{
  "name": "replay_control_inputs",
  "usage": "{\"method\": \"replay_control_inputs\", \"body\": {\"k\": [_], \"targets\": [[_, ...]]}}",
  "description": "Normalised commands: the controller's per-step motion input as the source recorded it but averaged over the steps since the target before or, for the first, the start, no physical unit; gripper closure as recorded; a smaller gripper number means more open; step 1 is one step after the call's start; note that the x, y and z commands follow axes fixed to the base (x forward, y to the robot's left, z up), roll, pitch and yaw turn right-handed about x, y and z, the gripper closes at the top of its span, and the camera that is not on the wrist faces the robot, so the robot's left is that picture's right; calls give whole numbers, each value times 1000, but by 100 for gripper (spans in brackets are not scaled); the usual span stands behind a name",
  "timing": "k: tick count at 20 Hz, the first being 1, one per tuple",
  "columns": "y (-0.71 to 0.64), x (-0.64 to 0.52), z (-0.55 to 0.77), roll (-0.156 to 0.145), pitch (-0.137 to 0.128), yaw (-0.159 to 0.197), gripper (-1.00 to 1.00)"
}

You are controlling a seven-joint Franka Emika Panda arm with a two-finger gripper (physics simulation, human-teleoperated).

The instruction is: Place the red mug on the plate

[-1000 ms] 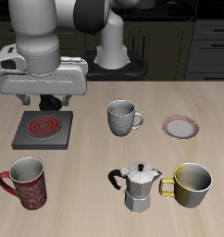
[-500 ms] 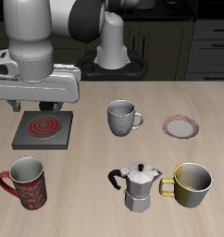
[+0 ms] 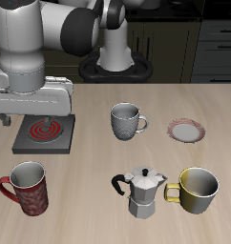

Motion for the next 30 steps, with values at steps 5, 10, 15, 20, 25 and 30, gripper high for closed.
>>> {"method": "replay_control_inputs", "body": {"k": [5, 10, 15, 20, 25, 30], "targets": [[-52, 129, -106, 25, -3, 17, -100], [164, 48, -150, 58, -12, -1, -100], [209, 131, -302, 46, 10, 17, -100], [165, 83, -265, 44, 15, 4, -100], [44, 37, -197, -6, 10, 4, -100], [-48, 29, -227, -2, 14, -18, -100]]}}
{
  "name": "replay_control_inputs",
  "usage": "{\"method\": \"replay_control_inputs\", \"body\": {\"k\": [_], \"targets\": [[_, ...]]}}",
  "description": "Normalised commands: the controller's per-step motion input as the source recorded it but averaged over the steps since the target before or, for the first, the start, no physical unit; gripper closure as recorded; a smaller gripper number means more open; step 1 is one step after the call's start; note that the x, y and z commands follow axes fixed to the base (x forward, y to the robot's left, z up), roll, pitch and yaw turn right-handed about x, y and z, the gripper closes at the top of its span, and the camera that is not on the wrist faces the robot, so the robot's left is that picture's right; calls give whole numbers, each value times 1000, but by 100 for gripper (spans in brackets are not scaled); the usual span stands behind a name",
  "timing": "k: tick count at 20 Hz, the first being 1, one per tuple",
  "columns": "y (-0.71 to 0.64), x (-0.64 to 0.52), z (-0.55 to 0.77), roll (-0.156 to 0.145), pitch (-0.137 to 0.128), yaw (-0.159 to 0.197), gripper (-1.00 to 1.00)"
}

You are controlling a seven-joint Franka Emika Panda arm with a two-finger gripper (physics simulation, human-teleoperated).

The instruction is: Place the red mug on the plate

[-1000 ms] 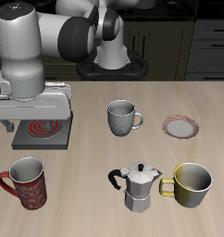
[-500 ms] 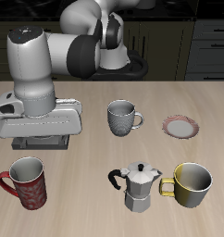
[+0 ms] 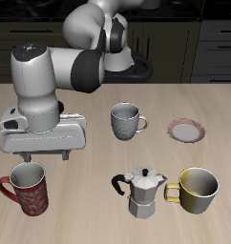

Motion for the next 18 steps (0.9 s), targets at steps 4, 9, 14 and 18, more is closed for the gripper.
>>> {"method": "replay_control_inputs", "body": {"k": [4, 9, 14, 18], "targets": [[-101, 15, -190, -9, 10, -26, -100], [-45, 39, -298, -8, 26, -5, -100], [36, 57, -284, 3, 24, 2, -100], [67, 43, -249, -16, 23, 7, -100]]}}
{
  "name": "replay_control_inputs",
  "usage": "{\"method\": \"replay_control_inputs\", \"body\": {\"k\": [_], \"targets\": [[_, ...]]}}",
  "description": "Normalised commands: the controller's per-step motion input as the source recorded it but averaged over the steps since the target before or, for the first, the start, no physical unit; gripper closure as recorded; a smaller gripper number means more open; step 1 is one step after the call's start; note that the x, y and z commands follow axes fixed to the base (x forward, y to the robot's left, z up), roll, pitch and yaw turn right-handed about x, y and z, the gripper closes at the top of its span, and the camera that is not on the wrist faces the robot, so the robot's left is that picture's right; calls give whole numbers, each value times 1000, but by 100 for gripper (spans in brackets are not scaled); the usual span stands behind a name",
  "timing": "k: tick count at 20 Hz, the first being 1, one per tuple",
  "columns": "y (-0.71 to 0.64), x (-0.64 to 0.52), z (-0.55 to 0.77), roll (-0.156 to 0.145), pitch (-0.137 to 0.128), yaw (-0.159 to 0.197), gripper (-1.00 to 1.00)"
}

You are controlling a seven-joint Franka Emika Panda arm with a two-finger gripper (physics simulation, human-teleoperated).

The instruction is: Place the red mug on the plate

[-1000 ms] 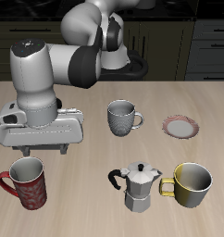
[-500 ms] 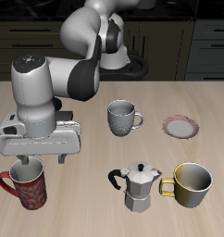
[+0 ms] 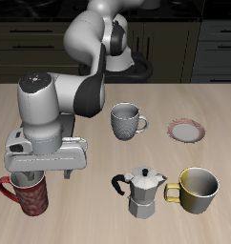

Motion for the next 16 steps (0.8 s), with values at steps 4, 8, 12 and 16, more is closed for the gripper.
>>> {"method": "replay_control_inputs", "body": {"k": [4, 8, 12, 16], "targets": [[48, 148, -511, -7, 63, 14, -100], [-154, 90, -358, -63, 37, -31, 100], [-162, -25, 25, -58, -32, -77, 100], [32, -82, 141, -51, -72, -54, 100]]}}
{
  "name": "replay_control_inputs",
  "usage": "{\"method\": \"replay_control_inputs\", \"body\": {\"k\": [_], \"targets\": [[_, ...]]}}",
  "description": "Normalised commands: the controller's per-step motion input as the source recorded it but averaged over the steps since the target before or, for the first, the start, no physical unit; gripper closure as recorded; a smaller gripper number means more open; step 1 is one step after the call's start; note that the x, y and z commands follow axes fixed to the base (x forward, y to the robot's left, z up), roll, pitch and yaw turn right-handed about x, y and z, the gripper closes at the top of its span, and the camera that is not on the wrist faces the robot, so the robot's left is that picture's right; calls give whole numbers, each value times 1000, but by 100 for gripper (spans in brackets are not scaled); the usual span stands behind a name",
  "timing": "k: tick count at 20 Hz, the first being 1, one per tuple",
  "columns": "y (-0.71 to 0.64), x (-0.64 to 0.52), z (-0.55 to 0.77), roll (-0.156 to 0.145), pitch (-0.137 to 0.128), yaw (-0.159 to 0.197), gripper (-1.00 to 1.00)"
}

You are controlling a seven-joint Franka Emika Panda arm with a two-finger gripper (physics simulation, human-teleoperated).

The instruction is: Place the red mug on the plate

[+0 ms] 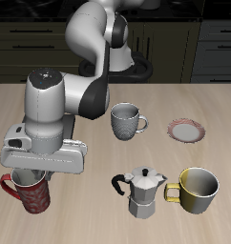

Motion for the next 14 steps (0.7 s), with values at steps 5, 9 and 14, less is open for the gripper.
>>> {"method": "replay_control_inputs", "body": {"k": [5, 9, 14], "targets": [[201, -203, 180, -2, -69, -15, 100], [207, -261, 281, 14, -64, -38, 100], [238, -389, 461, -6, -71, -33, 100]]}}
